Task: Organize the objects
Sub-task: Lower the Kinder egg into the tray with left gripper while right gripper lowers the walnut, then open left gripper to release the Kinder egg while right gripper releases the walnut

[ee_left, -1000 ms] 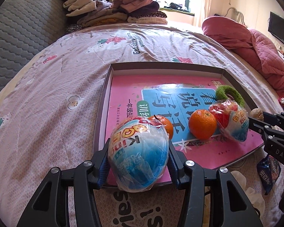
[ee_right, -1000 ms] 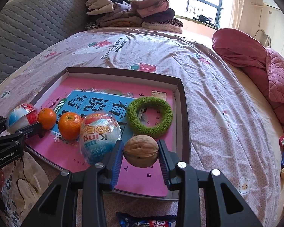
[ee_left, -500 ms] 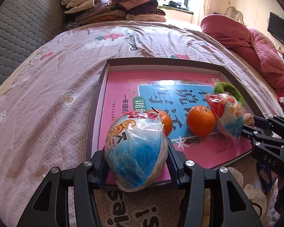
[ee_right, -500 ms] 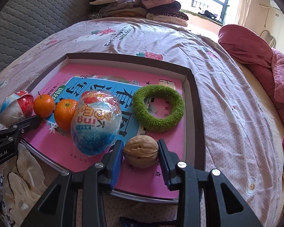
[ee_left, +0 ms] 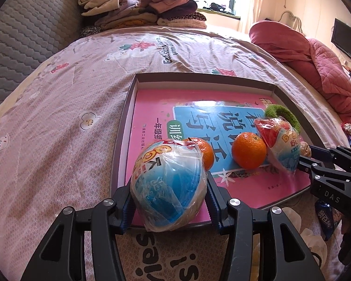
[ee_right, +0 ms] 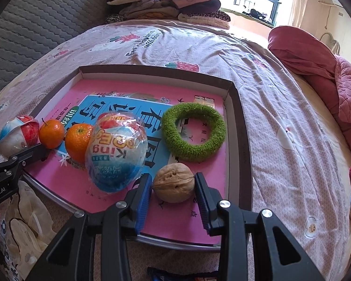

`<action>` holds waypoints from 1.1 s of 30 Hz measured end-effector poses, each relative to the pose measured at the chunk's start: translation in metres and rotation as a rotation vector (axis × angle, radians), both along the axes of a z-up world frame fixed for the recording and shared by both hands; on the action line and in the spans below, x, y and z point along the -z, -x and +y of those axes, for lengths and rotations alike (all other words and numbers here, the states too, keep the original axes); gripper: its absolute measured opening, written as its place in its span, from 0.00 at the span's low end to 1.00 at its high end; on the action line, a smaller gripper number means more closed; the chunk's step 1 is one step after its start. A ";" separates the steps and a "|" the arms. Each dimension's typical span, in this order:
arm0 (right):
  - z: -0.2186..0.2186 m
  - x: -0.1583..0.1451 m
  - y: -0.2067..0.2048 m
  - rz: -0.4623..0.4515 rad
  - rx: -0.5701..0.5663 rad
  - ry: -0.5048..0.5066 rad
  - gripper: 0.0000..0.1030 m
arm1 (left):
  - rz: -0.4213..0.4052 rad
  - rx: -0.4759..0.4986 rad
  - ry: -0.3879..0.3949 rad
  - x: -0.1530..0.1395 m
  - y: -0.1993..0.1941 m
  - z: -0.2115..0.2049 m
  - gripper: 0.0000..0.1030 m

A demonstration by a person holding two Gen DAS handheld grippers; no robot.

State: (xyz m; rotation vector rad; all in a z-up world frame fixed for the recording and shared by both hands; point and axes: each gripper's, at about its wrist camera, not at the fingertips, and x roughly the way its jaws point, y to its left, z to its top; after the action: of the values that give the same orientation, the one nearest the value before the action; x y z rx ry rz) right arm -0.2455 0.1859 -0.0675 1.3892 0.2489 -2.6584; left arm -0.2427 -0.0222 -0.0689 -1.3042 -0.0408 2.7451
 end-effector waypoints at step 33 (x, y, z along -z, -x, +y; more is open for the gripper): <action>0.008 -0.018 -0.010 0.021 0.030 -0.014 0.43 | -0.003 -0.015 -0.019 -0.009 -0.010 -0.006 0.55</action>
State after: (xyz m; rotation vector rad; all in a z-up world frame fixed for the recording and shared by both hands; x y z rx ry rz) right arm -0.2351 0.1934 -0.0493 1.3804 0.2511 -2.7013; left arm -0.2327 -0.0279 -0.0599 -1.3085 -0.0772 2.7485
